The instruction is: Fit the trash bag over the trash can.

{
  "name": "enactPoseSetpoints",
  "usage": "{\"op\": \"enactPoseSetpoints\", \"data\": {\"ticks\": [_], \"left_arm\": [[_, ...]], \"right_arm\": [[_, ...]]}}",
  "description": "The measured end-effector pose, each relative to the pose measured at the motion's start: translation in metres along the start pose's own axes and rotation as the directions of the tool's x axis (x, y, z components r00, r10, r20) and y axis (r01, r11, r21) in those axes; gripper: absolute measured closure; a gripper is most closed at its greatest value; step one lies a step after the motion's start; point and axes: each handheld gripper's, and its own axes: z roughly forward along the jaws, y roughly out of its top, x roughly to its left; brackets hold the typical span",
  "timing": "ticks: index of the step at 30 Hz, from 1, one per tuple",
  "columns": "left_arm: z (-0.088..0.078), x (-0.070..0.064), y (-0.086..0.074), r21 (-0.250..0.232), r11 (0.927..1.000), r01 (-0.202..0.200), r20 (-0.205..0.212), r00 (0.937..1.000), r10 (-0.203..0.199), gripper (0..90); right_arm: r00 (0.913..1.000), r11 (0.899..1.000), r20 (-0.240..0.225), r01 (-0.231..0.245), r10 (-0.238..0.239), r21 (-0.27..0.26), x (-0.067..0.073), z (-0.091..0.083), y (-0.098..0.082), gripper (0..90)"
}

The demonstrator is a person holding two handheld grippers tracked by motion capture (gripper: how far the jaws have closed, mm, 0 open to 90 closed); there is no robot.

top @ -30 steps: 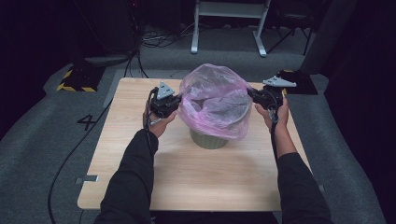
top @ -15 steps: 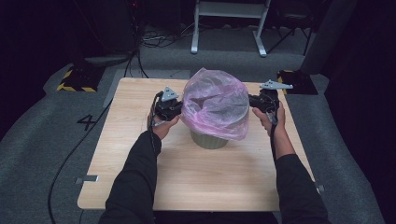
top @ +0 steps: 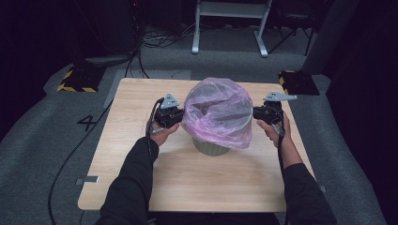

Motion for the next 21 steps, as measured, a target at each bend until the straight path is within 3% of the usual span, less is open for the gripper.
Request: {"op": "enactPoseSetpoints", "data": {"ticks": [6,11,15,18,21], "left_arm": [[-0.003,-0.002,-0.007,0.005,0.9999,-0.01,0.033,0.9994,0.01,89.7],[-0.007,-0.006,-0.011,0.013,0.9997,-0.023,0.061,0.9979,0.022,89.7],[-0.013,-0.01,-0.013,0.016,0.9986,-0.051,0.064,0.9967,0.05,89.7],[-0.017,-0.01,-0.011,0.014,0.9982,-0.058,0.041,0.9975,0.057,89.6],[-0.02,-0.005,-0.009,0.002,0.999,-0.044,0.019,0.9988,0.044,89.6]], "right_arm": [[0.9999,1.0,-0.012,-0.006,0.006,-0.009,0.004,-0.003,-0.012,90.0],[0.9986,1.0,-0.05,-0.02,0.019,-0.017,0.007,-0.006,-0.024,90.0],[0.9971,1.0,-0.076,0.008,-0.009,-0.018,0.014,-0.015,-0.03,90.0],[0.9979,1.0,-0.058,0.027,-0.028,-0.014,0.015,-0.018,-0.028,89.9],[0.9997,0.999,0.001,0.025,-0.025,-0.047,0.012,-0.023,-0.022,88.4]]}}
